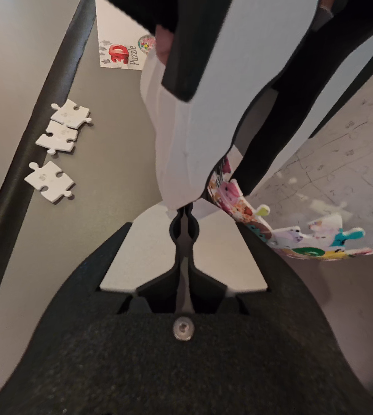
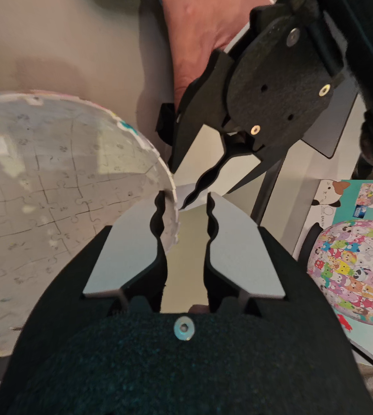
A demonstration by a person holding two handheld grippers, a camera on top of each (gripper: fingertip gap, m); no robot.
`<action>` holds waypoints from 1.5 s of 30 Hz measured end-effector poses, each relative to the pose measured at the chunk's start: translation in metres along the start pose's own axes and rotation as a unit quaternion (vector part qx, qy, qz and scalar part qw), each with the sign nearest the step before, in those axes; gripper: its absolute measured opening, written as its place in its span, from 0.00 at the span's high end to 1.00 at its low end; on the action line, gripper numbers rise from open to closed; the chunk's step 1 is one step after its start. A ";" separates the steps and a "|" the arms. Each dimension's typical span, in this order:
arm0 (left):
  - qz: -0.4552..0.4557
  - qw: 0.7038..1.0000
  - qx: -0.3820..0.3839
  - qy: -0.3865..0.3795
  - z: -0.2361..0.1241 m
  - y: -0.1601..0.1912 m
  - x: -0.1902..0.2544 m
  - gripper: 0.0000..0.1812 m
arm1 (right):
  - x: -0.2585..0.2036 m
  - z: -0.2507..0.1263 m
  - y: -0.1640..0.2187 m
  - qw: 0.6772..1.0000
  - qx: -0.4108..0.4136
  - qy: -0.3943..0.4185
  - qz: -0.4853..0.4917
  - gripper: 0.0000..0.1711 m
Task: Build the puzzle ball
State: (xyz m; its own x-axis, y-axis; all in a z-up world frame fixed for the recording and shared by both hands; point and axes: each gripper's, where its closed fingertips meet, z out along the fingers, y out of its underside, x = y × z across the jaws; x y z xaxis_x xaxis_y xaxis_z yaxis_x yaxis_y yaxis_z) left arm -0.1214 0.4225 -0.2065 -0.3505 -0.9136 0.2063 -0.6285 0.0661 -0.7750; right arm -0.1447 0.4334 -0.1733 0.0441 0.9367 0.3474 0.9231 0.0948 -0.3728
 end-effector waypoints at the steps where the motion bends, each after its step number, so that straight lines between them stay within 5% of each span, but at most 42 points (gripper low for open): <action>1: 0.001 1.000 0.000 -0.001 0.000 0.000 0.000 1.00 | 0.000 0.001 0.000 1.000 0.000 -0.002 0.003 0.79; 5: -0.013 1.000 0.005 0.002 -0.001 -0.001 -0.003 1.00 | 0.000 -0.013 0.001 1.000 0.009 -0.002 0.010 0.78; 13: -0.020 0.998 0.043 -0.028 -0.011 -0.010 -0.018 0.98 | 0.011 -0.126 0.033 0.963 0.120 0.114 0.211 0.78; 16: -0.015 0.999 0.037 -0.037 -0.011 -0.007 -0.015 0.97 | 0.004 -0.146 0.025 0.949 0.160 0.161 0.219 0.80; 28: -0.013 0.987 0.049 -0.152 -0.028 0.006 -0.012 0.95 | 0.011 -0.137 0.024 0.948 0.199 0.150 0.197 0.68; 38: -0.036 0.991 0.046 -0.118 -0.026 0.006 -0.015 0.92 | 0.022 -0.133 0.059 0.934 0.183 0.200 0.233 0.58; 41: -0.042 0.989 0.068 -0.127 -0.033 0.002 -0.020 0.92 | -0.014 -0.135 0.072 0.932 0.151 0.155 0.290 0.72; 45: -0.048 0.989 0.061 -0.125 -0.032 0.004 -0.021 0.91 | -0.097 -0.092 0.094 0.932 0.060 0.053 0.352 0.68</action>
State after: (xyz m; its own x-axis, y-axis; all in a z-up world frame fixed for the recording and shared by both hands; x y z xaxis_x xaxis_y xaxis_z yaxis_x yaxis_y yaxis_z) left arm -0.1383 0.4543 -0.1947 -0.1016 -0.9850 0.1398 -0.5560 -0.0603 -0.8290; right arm -0.0268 0.3206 -0.1627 0.6671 0.7425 0.0603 0.6014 -0.4890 -0.6318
